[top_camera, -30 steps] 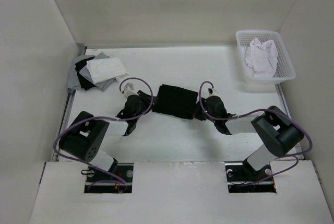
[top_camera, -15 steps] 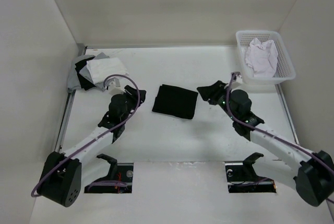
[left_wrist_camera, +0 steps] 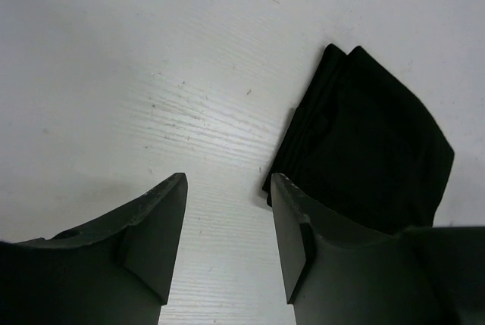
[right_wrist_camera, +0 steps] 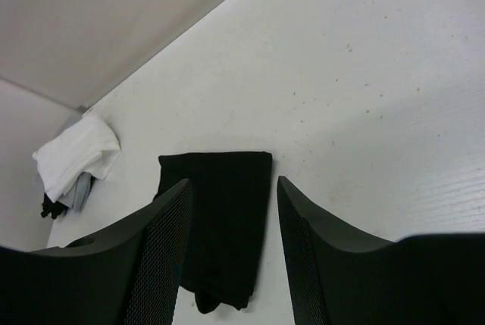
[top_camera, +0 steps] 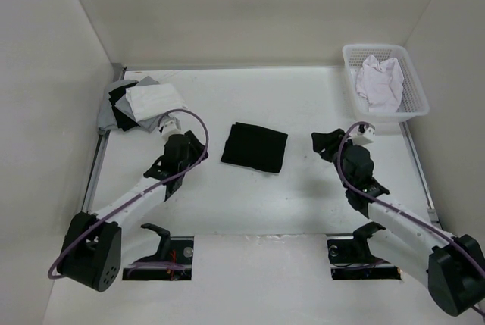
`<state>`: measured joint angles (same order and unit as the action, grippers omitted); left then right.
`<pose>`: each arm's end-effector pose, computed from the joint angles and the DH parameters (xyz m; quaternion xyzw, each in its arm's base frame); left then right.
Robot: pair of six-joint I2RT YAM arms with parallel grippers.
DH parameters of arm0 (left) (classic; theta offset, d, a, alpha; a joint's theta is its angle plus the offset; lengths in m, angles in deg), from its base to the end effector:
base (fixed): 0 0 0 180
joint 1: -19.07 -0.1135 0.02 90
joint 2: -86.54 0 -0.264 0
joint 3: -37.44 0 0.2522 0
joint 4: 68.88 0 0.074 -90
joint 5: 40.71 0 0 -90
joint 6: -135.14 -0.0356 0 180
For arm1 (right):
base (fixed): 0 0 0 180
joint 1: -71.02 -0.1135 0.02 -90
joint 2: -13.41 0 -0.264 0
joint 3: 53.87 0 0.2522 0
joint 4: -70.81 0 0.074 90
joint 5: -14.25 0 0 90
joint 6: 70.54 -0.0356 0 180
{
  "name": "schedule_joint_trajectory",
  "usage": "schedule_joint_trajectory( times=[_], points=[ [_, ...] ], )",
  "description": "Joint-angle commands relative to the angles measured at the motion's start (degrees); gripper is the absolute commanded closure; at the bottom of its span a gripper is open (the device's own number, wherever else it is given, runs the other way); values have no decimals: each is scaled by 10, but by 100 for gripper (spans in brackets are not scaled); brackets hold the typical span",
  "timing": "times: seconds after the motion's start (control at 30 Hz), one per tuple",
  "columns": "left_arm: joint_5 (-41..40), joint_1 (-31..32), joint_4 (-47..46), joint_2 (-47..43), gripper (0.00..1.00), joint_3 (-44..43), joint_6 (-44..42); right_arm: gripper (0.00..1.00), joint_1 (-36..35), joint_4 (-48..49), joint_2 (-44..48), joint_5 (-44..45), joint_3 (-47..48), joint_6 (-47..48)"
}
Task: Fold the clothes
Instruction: Fold the tank top
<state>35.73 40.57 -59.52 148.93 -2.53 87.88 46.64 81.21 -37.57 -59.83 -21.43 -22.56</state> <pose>0.2106 -0.0740 0.1940 -0.2163 0.8421 -0.1695 0.4640 0.1862 0.0737 0.2231 0.2044 0.7255 0.2677 0.6002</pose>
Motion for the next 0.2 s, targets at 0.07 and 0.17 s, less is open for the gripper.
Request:
schedule_joint_trajectory(
  times=[0.07, 0.17],
  points=[
    [-7, 19, -22, 47, 55, -50, -48, 47, 3, 38, -36, -4, 14, -4],
    [-8, 23, -25, 69, 53, -61, -53, 47, 3, 41, -43, -8, 15, -5]
  ],
)
